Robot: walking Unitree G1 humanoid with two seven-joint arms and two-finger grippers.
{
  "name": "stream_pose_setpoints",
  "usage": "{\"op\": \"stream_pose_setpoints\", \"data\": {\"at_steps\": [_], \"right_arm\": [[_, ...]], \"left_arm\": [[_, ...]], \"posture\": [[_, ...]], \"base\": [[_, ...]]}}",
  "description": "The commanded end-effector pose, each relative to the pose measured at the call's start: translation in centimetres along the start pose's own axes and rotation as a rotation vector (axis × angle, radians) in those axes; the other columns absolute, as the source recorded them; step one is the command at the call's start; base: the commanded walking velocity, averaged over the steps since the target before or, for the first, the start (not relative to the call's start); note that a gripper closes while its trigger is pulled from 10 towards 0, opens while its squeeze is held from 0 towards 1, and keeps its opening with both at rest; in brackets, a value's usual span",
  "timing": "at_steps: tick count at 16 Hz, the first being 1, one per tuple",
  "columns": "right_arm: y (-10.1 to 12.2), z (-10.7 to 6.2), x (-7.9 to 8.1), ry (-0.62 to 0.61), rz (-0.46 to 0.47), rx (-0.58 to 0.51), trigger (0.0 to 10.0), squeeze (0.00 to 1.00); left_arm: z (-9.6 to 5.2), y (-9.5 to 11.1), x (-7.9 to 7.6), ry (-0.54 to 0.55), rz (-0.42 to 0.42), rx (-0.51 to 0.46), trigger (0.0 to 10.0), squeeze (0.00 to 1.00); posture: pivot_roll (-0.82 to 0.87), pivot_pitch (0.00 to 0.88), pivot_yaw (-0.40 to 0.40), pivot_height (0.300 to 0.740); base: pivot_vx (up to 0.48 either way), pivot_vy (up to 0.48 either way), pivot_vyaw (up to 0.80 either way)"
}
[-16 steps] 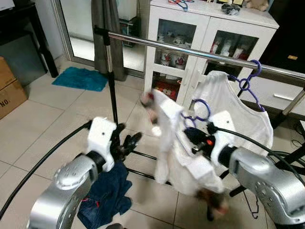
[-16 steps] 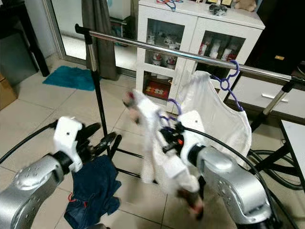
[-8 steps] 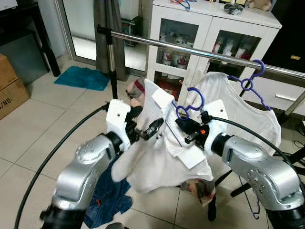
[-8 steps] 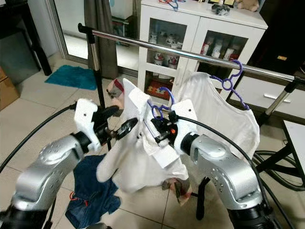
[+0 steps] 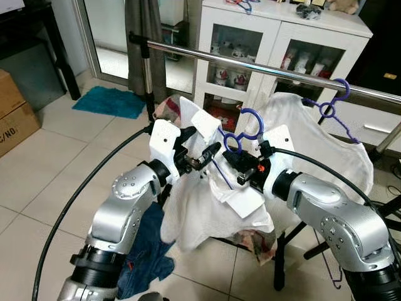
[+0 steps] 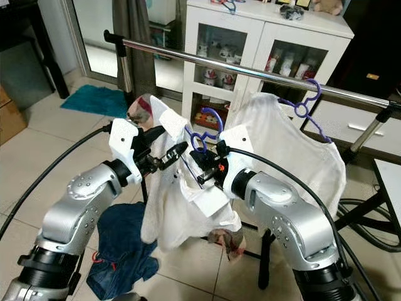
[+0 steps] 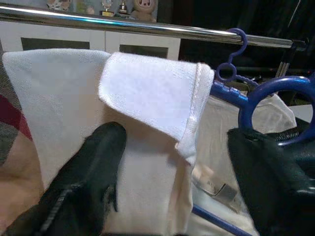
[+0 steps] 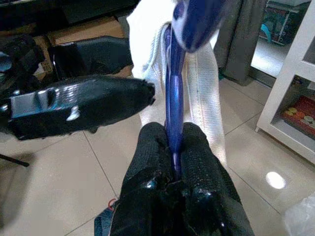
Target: Hang hanger
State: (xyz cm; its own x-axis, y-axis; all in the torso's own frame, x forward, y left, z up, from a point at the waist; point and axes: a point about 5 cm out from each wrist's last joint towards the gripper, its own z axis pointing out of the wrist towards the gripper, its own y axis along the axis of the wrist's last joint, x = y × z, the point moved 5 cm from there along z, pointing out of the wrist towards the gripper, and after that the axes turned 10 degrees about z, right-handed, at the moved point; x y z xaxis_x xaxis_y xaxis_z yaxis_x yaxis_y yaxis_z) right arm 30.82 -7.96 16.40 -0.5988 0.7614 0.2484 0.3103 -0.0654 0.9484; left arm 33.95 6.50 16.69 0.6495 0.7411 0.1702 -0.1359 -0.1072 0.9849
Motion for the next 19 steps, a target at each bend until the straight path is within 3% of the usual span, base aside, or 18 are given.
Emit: {"op": "stream_pose_setpoints", "data": {"at_steps": [1, 7, 19], "right_arm": [[0.9, -0.3, -0.4, -0.012, -0.004, -0.035, 10.0, 0.00], [1.0, -0.3, -0.6, -0.016, 0.004, -0.042, 10.0, 0.00], [1.1, -0.4, -0.9, -0.032, 0.013, -0.048, 10.0, 0.00]], "left_arm": [[0.4, 0.5, -0.2, -0.016, 0.016, -0.024, 0.0, 0.00], [0.5, 0.5, 0.1, -0.001, 0.000, -0.048, 0.0, 0.00], [0.7, 0.4, 2.2, 0.054, -0.025, -0.072, 0.0, 0.00]], "posture": [[0.07, 0.000, -0.071, 0.740], [0.07, 0.000, -0.072, 0.740], [0.06, 0.000, -0.071, 0.740]], "base": [[0.000, 0.000, 0.00], [0.000, 0.000, 0.00], [0.000, 0.000, 0.00]]}}
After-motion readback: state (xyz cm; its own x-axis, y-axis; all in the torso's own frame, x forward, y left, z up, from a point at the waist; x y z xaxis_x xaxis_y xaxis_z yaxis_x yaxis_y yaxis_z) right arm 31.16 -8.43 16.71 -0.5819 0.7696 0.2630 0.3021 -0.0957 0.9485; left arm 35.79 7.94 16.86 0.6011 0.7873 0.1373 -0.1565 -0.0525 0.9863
